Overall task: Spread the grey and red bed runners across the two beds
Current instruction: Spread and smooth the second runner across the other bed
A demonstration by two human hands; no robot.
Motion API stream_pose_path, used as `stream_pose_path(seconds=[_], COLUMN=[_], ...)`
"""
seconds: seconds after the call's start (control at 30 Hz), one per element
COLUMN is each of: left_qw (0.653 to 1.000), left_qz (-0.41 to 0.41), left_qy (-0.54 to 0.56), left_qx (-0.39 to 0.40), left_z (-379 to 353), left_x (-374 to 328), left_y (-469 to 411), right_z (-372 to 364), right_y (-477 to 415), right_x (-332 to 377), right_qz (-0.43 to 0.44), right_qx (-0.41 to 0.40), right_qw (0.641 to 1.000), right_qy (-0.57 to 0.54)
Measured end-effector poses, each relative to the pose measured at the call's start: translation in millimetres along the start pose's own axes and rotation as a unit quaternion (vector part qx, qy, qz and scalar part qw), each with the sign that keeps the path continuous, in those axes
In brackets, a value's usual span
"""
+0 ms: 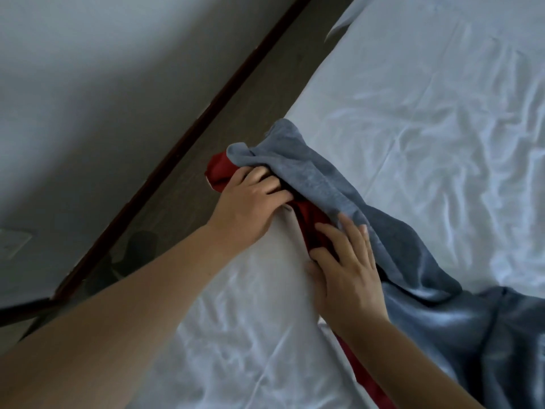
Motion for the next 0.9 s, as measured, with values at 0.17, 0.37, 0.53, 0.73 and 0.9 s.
stream_pose_path(seconds=[0.17, 0.37, 0.53, 0.73, 0.9], left_qw=[0.995, 0.972, 0.985, 0.98, 0.96], left_qz=[-0.068, -0.078, -0.037, 0.172, 0.258], left_qy=[-0.024, -0.007, 0.057, 0.03, 0.056], left_qx=[0.071, 0.223, 0.157, 0.097, 0.093], left_z=[7, 12, 25, 22, 9], left_x=[-9, -13, -16, 3, 6], left_y=[60, 151, 159, 115, 99], right_z=[1, -19, -1, 10, -13], right_y=[35, 77, 62, -38, -112], right_x=[32, 66, 65, 12, -54], right_qz=[0.119, 0.227, 0.197, -0.072, -0.361], right_qx=[0.091, 0.256, 0.184, 0.027, 0.048], right_qw=[0.981, 0.938, 0.956, 0.991, 0.91], right_qy=[-0.12, -0.049, -0.118, -0.108, -0.2])
Point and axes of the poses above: each hand's wrist, its own y-axis away from the middle knuckle, its own z-axis out of the back of the hand, x = y × z, the point moved 6 cm from there along -y, towards the middle knuckle
